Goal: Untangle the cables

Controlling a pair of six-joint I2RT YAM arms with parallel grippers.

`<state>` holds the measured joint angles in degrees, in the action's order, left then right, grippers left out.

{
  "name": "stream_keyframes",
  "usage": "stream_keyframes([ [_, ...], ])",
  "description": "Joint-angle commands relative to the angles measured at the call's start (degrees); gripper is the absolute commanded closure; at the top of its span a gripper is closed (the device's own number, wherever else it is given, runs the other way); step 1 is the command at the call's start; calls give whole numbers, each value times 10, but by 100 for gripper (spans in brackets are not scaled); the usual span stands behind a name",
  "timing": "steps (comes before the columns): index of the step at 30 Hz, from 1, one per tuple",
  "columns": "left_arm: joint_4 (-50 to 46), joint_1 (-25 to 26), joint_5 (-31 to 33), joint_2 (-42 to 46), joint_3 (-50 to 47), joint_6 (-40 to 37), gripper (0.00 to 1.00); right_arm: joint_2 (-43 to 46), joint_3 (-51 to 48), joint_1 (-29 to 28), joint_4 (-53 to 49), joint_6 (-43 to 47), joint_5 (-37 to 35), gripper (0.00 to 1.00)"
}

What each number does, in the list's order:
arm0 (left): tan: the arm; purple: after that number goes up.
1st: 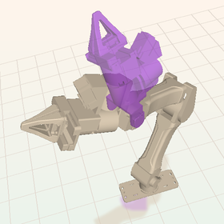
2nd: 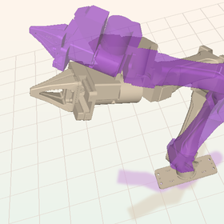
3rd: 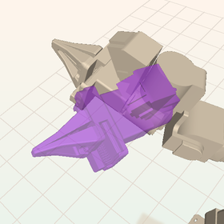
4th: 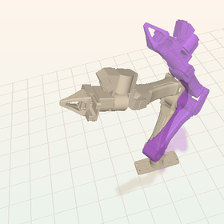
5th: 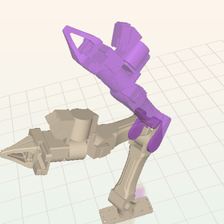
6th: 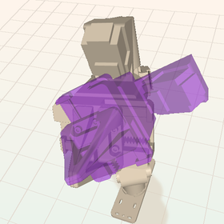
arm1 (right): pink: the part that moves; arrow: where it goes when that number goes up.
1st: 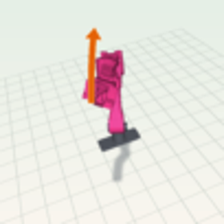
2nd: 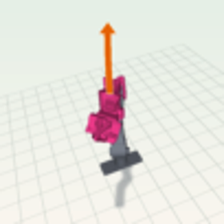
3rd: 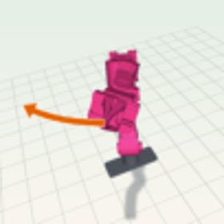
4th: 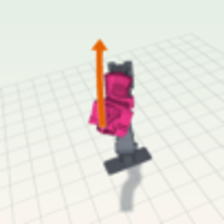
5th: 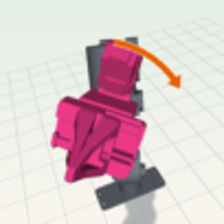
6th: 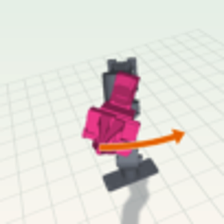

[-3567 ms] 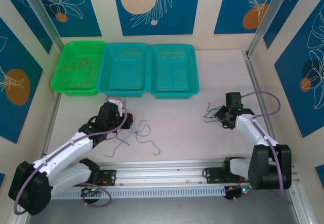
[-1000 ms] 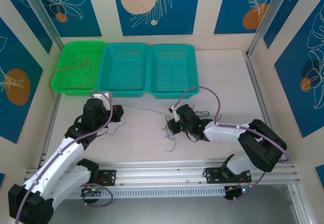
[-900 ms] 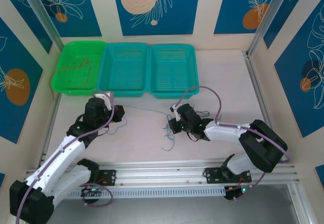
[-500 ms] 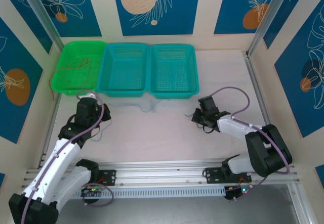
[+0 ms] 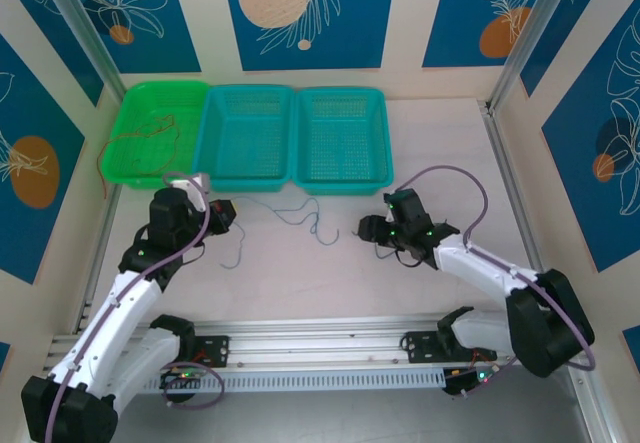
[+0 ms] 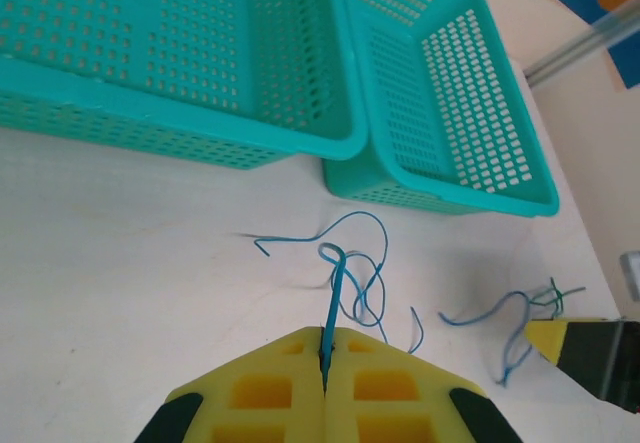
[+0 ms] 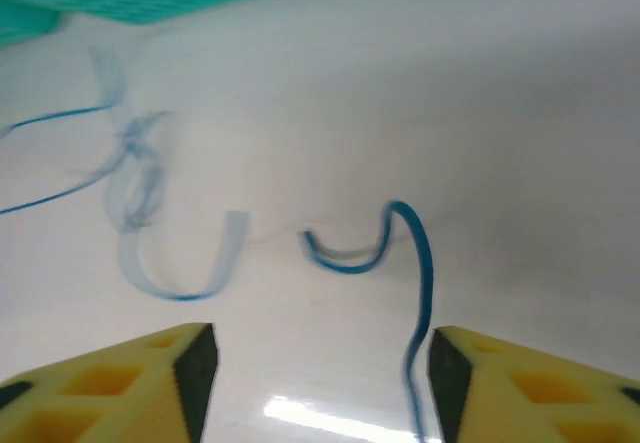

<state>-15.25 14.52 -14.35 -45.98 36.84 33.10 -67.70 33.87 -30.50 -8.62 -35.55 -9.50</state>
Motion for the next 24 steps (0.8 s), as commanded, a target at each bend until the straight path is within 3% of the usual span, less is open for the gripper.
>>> stream_keyframes([
  [1,15,-1,-38,-1,21,-27,100,32,31,-59,19,73,-42,34],
  [9,22,0,-34,-9,6,-11,100,-123,149,-131,-20,79,-57,39],
  [15,11,1,-34,-5,2,-15,100,-249,206,-160,-6,99,-18,40],
  [18,6,1,-26,-2,-2,-13,100,-309,231,-167,-9,106,-43,42],
  [24,-63,0,72,19,10,-20,100,-366,227,-172,-22,109,-78,50],
])
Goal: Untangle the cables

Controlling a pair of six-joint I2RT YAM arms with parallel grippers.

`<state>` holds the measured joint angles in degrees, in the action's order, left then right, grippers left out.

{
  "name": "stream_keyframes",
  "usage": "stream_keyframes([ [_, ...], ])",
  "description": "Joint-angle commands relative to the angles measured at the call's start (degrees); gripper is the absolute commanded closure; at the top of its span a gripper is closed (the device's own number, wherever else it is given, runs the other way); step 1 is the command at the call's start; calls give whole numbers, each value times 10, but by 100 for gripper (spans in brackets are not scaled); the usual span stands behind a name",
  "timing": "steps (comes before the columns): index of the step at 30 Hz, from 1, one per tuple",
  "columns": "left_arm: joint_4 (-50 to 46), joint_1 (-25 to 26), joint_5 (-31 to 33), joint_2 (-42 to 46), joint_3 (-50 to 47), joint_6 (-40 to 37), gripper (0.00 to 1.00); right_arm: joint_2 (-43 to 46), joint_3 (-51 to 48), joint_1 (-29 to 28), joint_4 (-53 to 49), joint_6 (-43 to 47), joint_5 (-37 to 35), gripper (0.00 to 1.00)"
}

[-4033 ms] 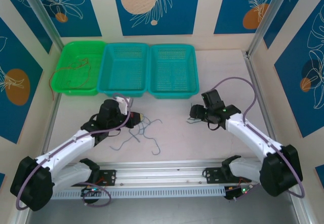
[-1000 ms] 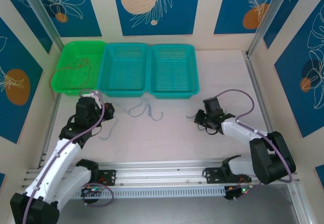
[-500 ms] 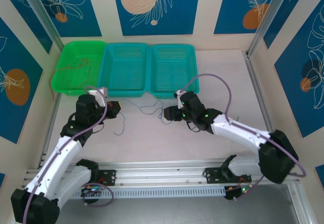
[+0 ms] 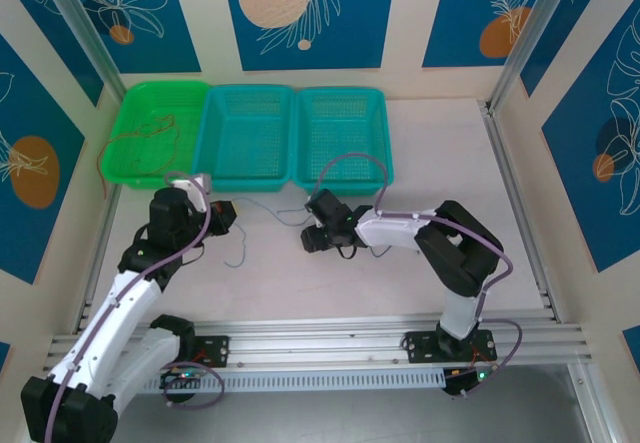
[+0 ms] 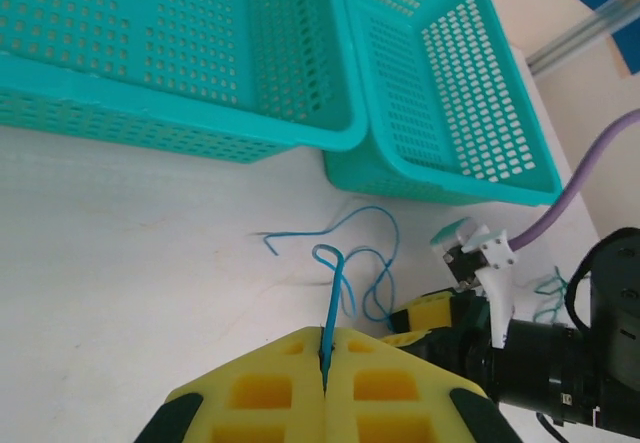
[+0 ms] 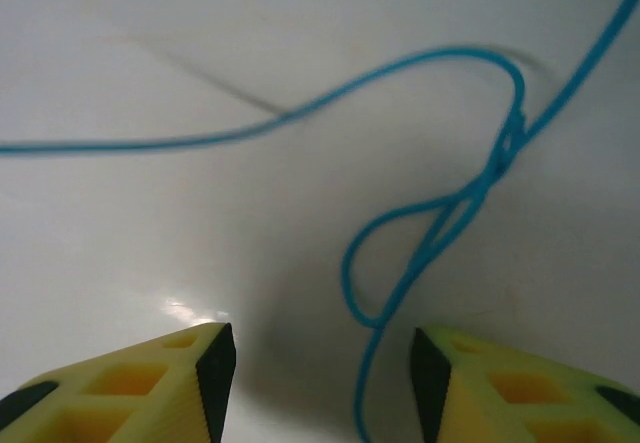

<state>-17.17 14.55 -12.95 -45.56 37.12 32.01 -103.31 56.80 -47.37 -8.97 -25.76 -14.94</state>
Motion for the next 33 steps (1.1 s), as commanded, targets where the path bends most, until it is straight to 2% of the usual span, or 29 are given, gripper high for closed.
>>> stream_keyframes([
  [1,-52,0,69,16,9,-11,100,-13,-8,-4,-17,11,-28,52],
  [6,-74,-1,118,11,8,4,100,-23,-14,-4,-46,11,-75,84],
  [9,-95,-4,163,9,12,16,100,0,-33,-1,-47,7,-97,96],
  [13,-133,-16,218,6,29,14,100,74,-86,22,-42,-25,-95,100],
  [16,-162,-35,251,4,38,13,100,167,-147,73,-39,-78,-70,100],
  [22,-174,-79,248,8,26,27,100,372,-257,269,-52,-162,10,100],
  [25,-148,-83,213,10,14,29,100,434,-277,357,-56,-167,58,100],
  [26,-122,-83,174,11,8,19,100,444,-278,369,-48,-154,77,100],
  [28,-47,-82,65,15,-8,8,100,444,-269,370,-43,-137,105,100],
  [30,59,-82,-73,17,-21,16,100,427,-258,365,-34,-132,149,100],
  [33,143,-73,-160,1,12,53,100,403,-255,348,-19,-141,166,100],
])
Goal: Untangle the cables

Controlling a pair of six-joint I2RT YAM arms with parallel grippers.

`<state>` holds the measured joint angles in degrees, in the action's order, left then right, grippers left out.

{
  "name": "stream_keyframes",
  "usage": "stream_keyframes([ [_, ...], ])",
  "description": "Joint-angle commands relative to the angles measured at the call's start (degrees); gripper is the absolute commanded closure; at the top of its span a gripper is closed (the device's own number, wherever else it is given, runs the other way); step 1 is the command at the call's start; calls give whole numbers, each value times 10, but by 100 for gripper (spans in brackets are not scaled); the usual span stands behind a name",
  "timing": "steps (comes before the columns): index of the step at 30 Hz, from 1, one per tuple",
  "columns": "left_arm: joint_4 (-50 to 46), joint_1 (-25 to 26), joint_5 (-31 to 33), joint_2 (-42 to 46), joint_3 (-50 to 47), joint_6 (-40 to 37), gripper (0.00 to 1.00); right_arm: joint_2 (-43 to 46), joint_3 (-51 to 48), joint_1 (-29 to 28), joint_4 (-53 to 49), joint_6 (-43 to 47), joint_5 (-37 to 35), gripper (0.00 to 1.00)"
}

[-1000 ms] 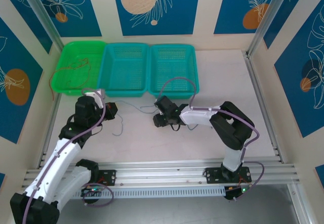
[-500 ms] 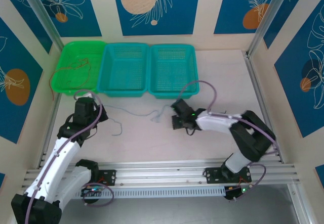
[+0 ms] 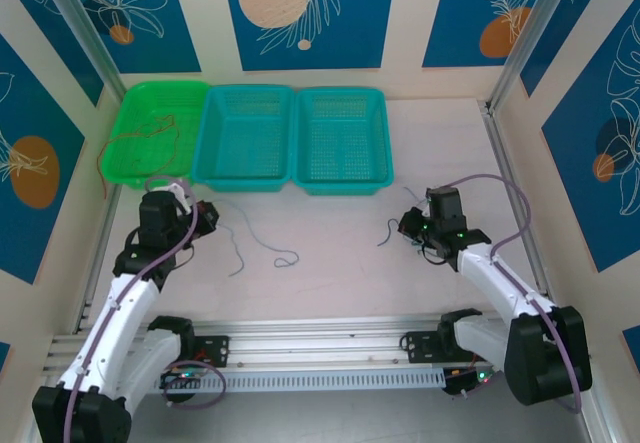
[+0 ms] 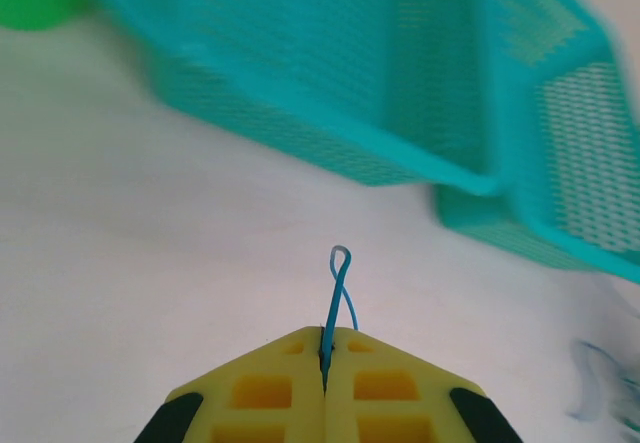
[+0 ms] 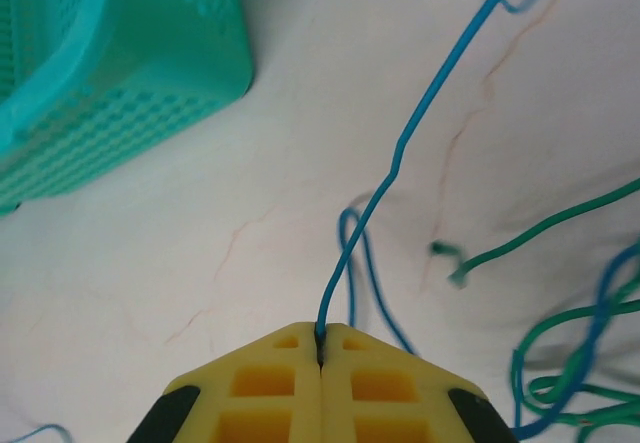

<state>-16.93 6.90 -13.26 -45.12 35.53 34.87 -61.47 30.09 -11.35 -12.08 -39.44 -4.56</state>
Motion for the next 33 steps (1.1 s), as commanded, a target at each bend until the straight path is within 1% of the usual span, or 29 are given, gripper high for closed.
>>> stream_keyframes([
  [1,151,11,-166,-8,47,26,100,-20,11,-17,17,-8,61,100],
  [4,162,50,-147,-32,131,6,100,-30,8,-30,30,-16,60,100],
  [6,136,69,-103,-61,207,-25,100,-32,11,-36,30,-15,59,100],
  [9,111,71,-32,-113,299,-55,100,-30,15,-40,23,-14,55,100],
  [13,104,70,35,-203,416,-95,100,-17,15,-41,9,-14,51,100],
  [18,33,58,81,-382,618,-142,100,3,17,-44,-7,-14,52,100],
  [21,13,50,106,-475,683,-158,100,23,22,-45,-23,-8,57,100],
  [24,6,44,126,-544,703,-171,100,51,32,-48,-45,4,70,100],
  [27,-30,43,158,-588,705,-165,100,86,46,-49,-71,18,91,100],
  [28,-43,43,167,-596,702,-161,94,95,52,-50,-77,22,98,100],
  [29,-49,43,172,-598,692,-155,83,105,59,-52,-85,26,109,100],
  [31,-32,43,163,-581,653,-144,56,118,76,-55,-93,35,130,100],
  [33,10,43,143,-543,597,-127,34,121,98,-64,-100,43,146,100],
])
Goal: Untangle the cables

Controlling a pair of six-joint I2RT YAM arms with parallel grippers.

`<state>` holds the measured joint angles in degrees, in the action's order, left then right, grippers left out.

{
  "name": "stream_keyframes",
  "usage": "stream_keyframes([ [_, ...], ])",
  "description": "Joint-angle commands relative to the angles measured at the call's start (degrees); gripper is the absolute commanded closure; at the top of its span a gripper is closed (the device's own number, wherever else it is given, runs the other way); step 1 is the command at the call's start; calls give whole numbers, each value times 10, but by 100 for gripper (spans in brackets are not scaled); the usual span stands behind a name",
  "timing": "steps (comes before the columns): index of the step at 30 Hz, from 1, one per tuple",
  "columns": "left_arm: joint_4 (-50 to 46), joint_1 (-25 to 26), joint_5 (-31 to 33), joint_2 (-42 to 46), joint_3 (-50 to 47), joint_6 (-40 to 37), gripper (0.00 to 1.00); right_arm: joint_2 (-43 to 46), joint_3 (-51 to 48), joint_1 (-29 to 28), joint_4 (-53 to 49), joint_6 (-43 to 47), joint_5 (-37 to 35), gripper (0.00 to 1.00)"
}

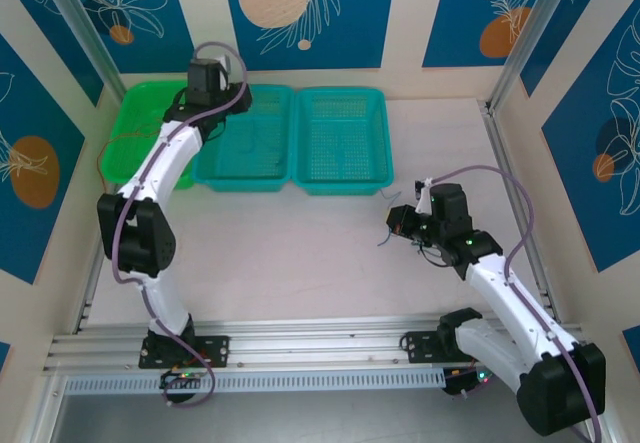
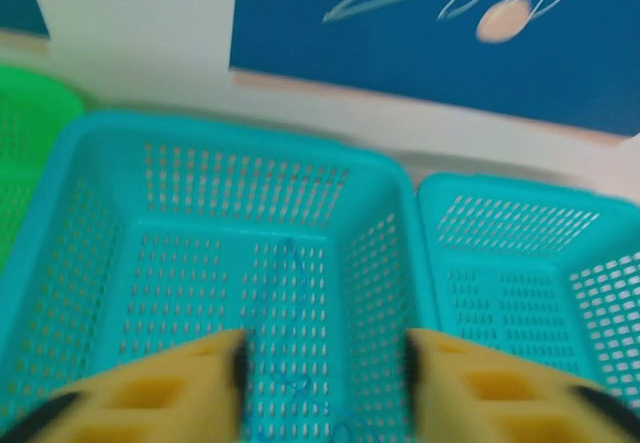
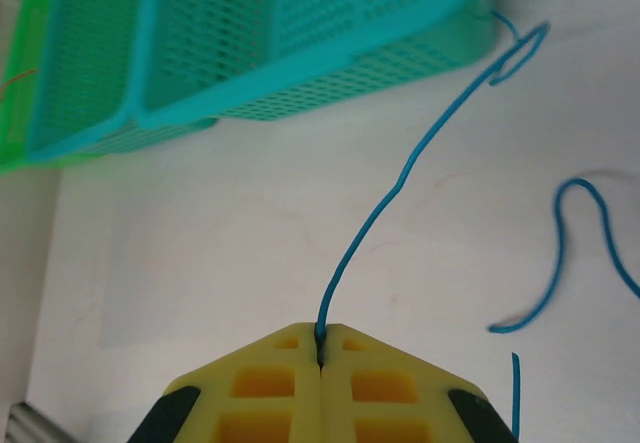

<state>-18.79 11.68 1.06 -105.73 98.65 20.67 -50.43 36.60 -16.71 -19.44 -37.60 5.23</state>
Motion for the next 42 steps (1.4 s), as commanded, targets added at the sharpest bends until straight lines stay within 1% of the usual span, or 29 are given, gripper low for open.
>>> stream_keyframes([
  [1,41,-5,-8,79,-53,22,27,9,43,-18,-26,29,55,100],
  [2,49,-5,-17,107,-73,32,23,6,57,-28,-25,35,62,100],
  [3,54,-4,-29,128,-90,41,21,1,72,-40,-23,41,63,100],
  [7,63,9,-98,236,-155,74,17,-44,142,-105,-1,67,63,100],
  [9,42,32,-133,287,-179,75,18,-88,189,-132,18,75,77,100],
  [11,19,67,-122,341,-210,68,19,-137,233,-149,45,78,93,100],
  [15,2,137,-69,463,-308,65,20,-269,335,-173,90,87,103,100],
  [17,-4,157,-40,518,-351,75,20,-336,384,-177,111,87,100,100],
  [19,-11,167,-34,557,-384,84,20,-404,434,-177,127,90,93,100],
  [21,-33,174,-39,574,-398,82,20,-487,507,-179,114,104,86,100],
  [23,-58,178,-44,573,-397,70,20,-560,582,-182,87,118,82,100],
  [24,-68,180,-46,569,-396,64,20,-595,619,-185,73,123,81,97],
  [25,-74,181,-48,564,-397,62,20,-624,654,-188,64,129,83,91],
  [26,-75,183,-48,560,-400,60,20,-654,682,-190,49,135,82,77],
  [27,-73,186,-51,556,-405,59,20,-680,716,-192,29,140,73,59],
  [28,-70,188,-53,552,-408,59,20,-696,742,-193,8,142,60,48],
  [29,-67,191,-55,547,-410,60,20,-709,764,-192,-11,146,51,40],
  [30,-64,195,-57,542,-411,60,20,-711,775,-188,-24,148,50,38],
  [32,-58,207,-57,532,-410,61,20,-689,757,-177,-22,148,53,36],
  [35,-41,237,-56,511,-408,72,20,-610,667,-146,16,137,79,36],
  [37,-23,270,-51,488,-405,80,20,-547,599,-120,29,128,92,36],
  [40,7,347,-24,442,-396,87,20,-434,478,-77,39,117,87,36],
  [42,30,397,-14,396,-386,92,21,-342,386,-37,46,99,90,37],
])
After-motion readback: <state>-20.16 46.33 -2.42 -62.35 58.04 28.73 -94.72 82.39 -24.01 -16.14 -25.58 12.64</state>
